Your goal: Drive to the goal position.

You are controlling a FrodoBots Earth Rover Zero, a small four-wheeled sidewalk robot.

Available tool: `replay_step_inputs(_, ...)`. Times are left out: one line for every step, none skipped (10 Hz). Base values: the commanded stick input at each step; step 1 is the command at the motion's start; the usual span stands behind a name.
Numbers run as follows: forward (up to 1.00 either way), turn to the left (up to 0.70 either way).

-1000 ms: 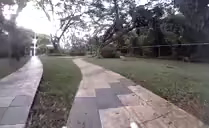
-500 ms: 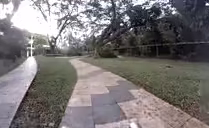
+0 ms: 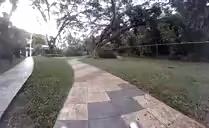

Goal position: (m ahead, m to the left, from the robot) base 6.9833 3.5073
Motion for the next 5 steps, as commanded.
replay_step_inputs(0.7, 0.0)
replay_step_inputs(0.7, 0.0)
replay_step_inputs(0.7, 0.0)
replay_step_inputs(0.7, 0.0)
replay_step_inputs(0.7, 0.0)
